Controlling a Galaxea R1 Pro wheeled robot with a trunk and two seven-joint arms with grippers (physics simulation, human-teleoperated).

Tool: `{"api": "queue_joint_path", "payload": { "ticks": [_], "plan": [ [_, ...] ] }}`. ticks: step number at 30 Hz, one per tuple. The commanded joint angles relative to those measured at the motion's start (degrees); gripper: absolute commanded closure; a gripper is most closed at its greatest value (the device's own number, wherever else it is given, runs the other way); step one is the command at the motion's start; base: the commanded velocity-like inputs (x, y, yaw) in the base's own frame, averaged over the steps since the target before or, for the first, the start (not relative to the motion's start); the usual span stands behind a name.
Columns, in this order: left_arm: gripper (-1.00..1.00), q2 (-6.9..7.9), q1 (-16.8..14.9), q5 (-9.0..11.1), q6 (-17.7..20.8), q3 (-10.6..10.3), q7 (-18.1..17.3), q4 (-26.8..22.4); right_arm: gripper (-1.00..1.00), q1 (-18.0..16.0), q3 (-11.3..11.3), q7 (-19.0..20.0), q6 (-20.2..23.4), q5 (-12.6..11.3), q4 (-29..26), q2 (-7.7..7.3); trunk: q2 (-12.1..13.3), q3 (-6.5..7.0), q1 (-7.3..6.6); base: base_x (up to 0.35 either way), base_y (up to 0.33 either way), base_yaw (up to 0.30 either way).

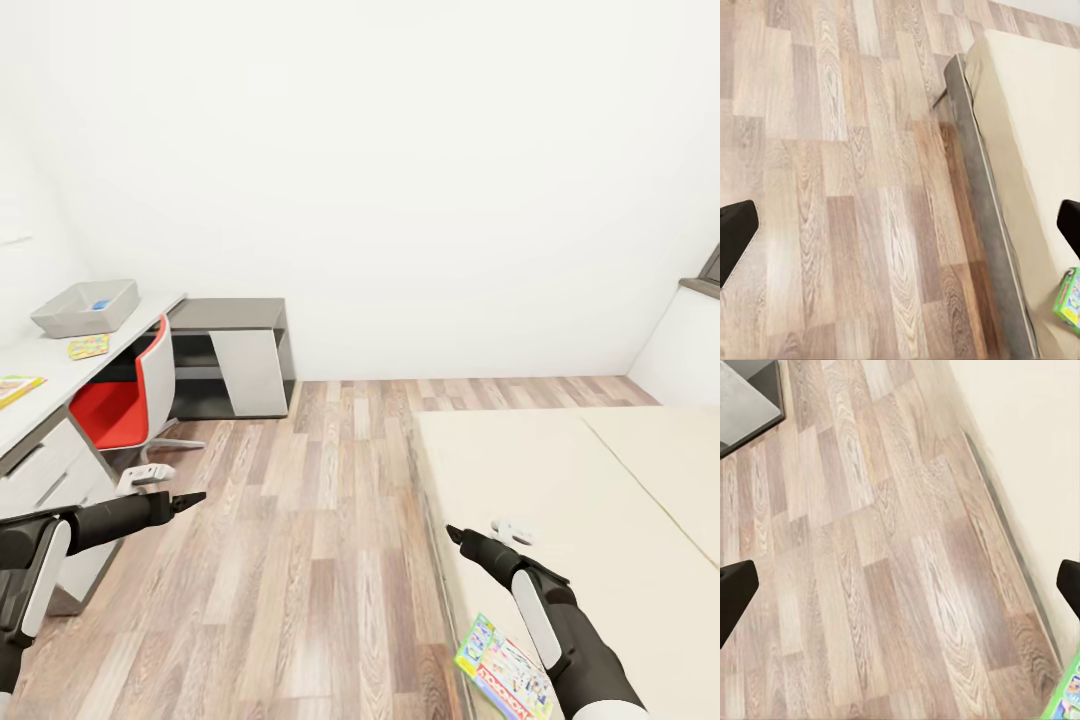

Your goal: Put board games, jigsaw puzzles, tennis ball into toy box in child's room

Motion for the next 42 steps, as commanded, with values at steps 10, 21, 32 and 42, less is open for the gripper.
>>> {"api": "queue_joint_path", "payload": {
  "ticks": [10, 21, 32, 42],
  "plan": [
    [-1.00, 0.00, -0.05, 0.52, 0.48, 0.04, 0.15, 0.01, -1.00, -0.04, -0.21, 0.21, 0.38, -0.16, 0.03, 0.00, -0.12, 0.26, 0.03, 0.000, 0.268, -0.121],
    [-1.00, -0.01, -0.05, 0.52, 0.48, 0.04, 0.15, 0.01, -1.00, -0.04, -0.21, 0.21, 0.38, -0.16, 0.18, 0.00, -0.12, 0.94, 0.03, 0.000, 0.283, -0.213],
    [-1.00, -0.01, -0.05, 0.60, 0.48, 0.04, 0.15, 0.01, -1.00, -0.04, -0.21, 0.21, 0.36, -0.16, 0.18, 0.00, -0.12, 1.64, 0.03, 0.000, 0.282, -0.215],
    [-1.00, 0.05, -0.05, 0.61, 0.46, 0.04, 0.02, 0.01, -1.00, -0.04, -0.21, 0.21, 0.36, -0.16, 0.18, 0.05, -0.12, 2.27, 0.03, 0.000, 0.266, -0.215]
  ]
}}
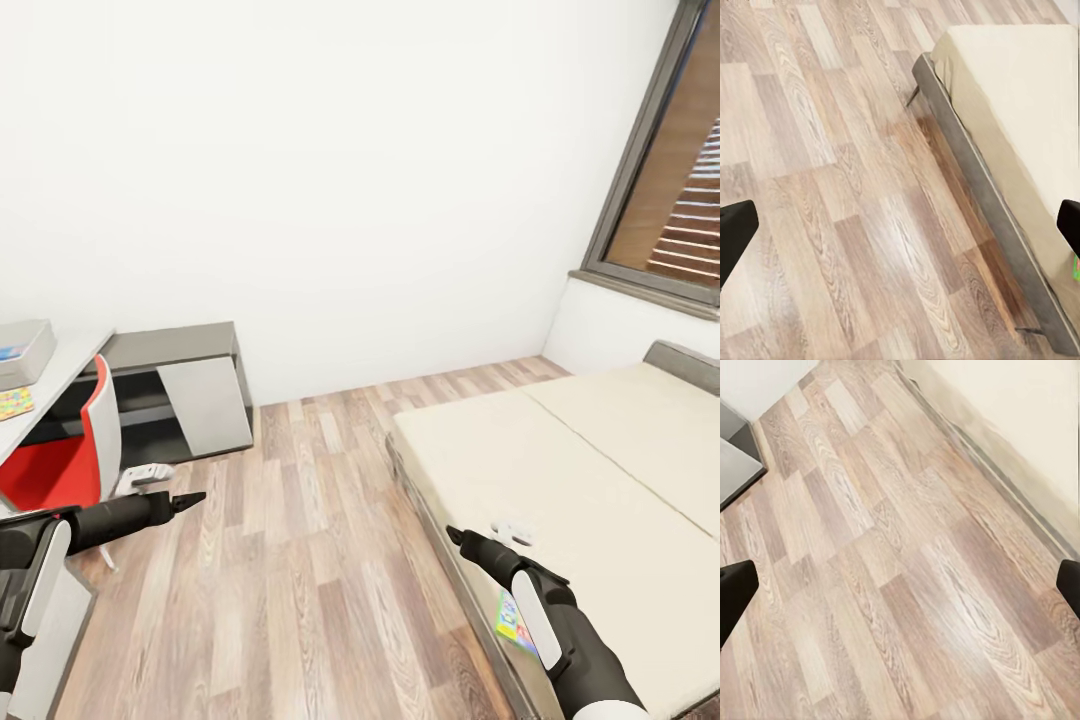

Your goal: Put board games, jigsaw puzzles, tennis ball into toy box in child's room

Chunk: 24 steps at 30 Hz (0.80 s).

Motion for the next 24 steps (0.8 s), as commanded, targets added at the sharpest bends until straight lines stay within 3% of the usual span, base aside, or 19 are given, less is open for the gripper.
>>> {"api": "queue_joint_path", "payload": {
  "ticks": [1, 8, 24],
  "plan": [
    [-1.00, 0.03, -0.04, 0.53, 0.45, 0.05, 0.13, -0.01, -1.00, -0.05, -0.19, 0.20, 0.37, -0.17, -0.06, 0.05, -0.12, -0.06, 0.04, 0.000, 0.199, -0.215],
    [-1.00, 0.04, -0.04, 0.53, 0.41, 0.05, 0.10, -0.01, -1.00, -0.05, -0.26, 0.19, 0.36, -0.17, -0.02, 0.01, -0.12, 0.38, 0.04, 0.000, 0.113, -0.215],
    [-1.00, 0.03, -0.04, 0.53, 0.41, 0.05, 0.11, -0.01, -1.00, -0.05, -0.28, 0.13, 0.32, -0.17, 0.10, 0.01, -0.12, 1.40, 0.04, 0.000, 0.006, -0.215]
  ]
}}
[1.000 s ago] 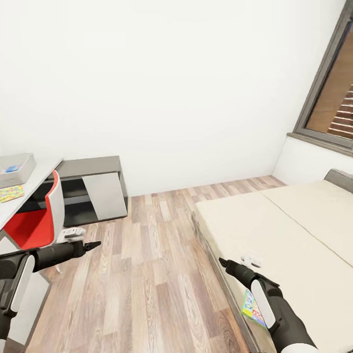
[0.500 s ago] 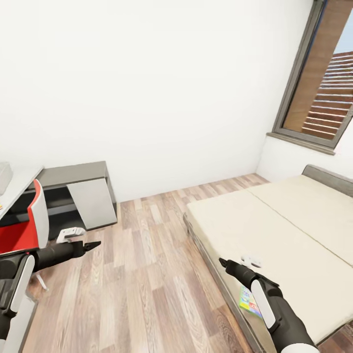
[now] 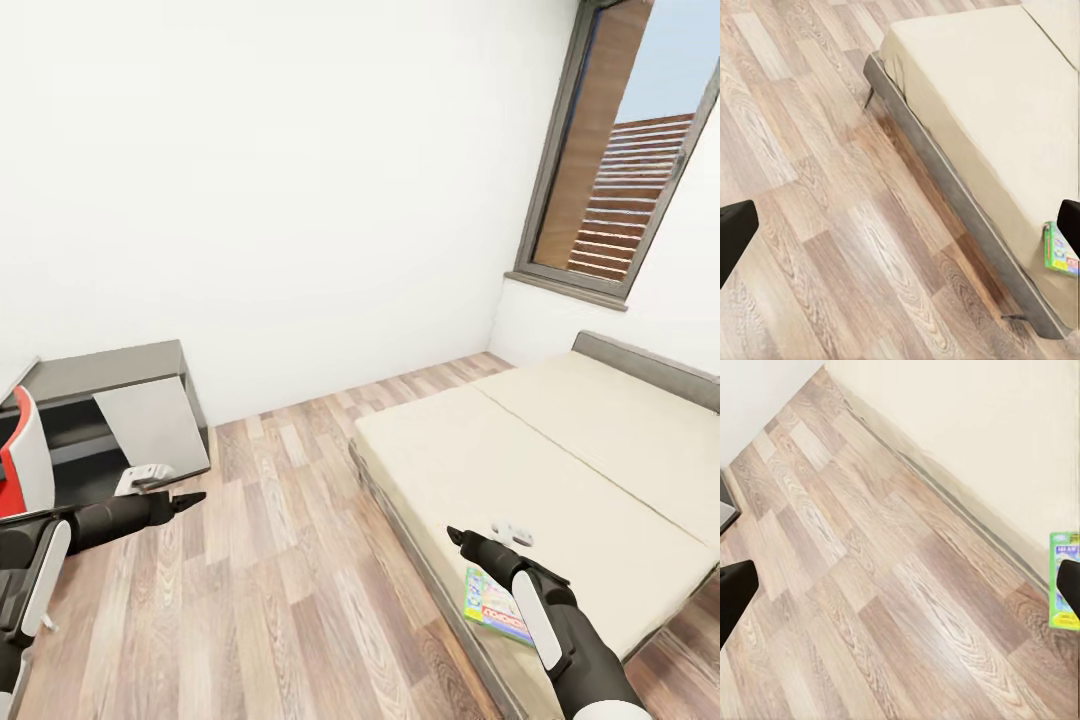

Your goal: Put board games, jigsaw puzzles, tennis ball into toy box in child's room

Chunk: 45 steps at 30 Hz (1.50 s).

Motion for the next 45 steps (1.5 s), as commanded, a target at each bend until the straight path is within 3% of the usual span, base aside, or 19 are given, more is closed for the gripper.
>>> {"api": "queue_joint_path", "payload": {
  "ticks": [1, 45],
  "plan": [
    [-1.00, 0.02, -0.04, 0.54, 0.50, 0.05, 0.16, -0.03, -1.00, -0.06, -0.19, 0.21, 0.35, -0.16, -0.04, 0.05, -0.12, -0.06, 0.04, 0.000, 0.000, -0.215],
    [-1.00, 0.03, -0.04, 0.54, 0.50, 0.05, 0.16, -0.03, -1.00, -0.06, -0.27, 0.20, 0.31, -0.16, 0.05, -0.01, -0.12, 2.73, 0.04, 0.000, 0.109, -0.215]
  ]
}}
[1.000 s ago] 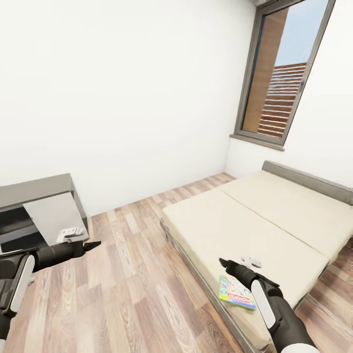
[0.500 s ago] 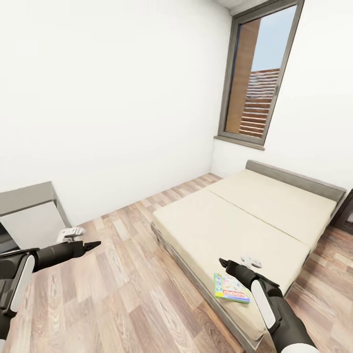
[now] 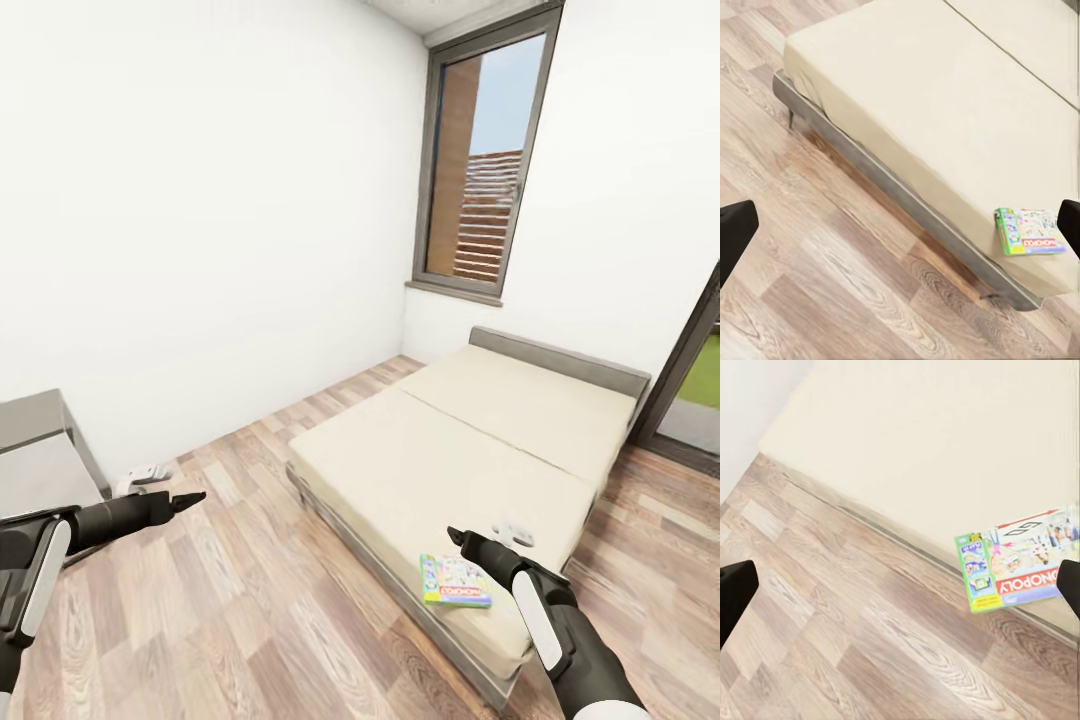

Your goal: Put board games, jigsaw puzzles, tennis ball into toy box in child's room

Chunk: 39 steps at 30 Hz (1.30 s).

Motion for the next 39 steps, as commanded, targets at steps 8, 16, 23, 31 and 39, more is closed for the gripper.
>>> {"api": "queue_joint_path", "payload": {
  "ticks": [8, 16, 23, 31, 39],
  "plan": [
    [-1.00, 0.01, -0.04, 0.53, 0.49, 0.05, 0.16, -0.02, -1.00, -0.06, -0.18, 0.20, 0.34, -0.22, -0.05, -0.01, -0.13, 0.38, 0.04, 0.000, 0.067, -0.215],
    [-1.00, 0.02, -0.04, 0.55, 0.49, 0.05, 0.16, -0.02, -1.00, -0.06, -0.20, 0.20, 0.34, -0.23, -0.05, -0.06, -0.13, 0.88, 0.04, 0.000, 0.011, -0.215],
    [-1.00, -0.01, -0.04, 0.59, 0.49, 0.05, 0.16, -0.02, -1.00, -0.06, -0.20, 0.20, 0.34, -0.23, -0.05, -0.07, -0.13, 1.33, 0.04, 0.000, 0.001, -0.215],
    [-1.00, 0.01, -0.04, 0.58, 0.49, 0.05, 0.16, -0.02, -1.00, -0.06, -0.19, 0.20, 0.34, -0.22, -0.05, -0.07, -0.13, 1.84, 0.04, 0.000, 0.000, -0.215],
    [-1.00, 0.01, -0.04, 0.55, 0.49, 0.05, 0.16, -0.02, -1.00, -0.06, -0.21, 0.20, 0.34, -0.22, -0.05, -0.02, -0.13, 2.35, 0.04, 0.000, 0.000, -0.215]
  ]
}}
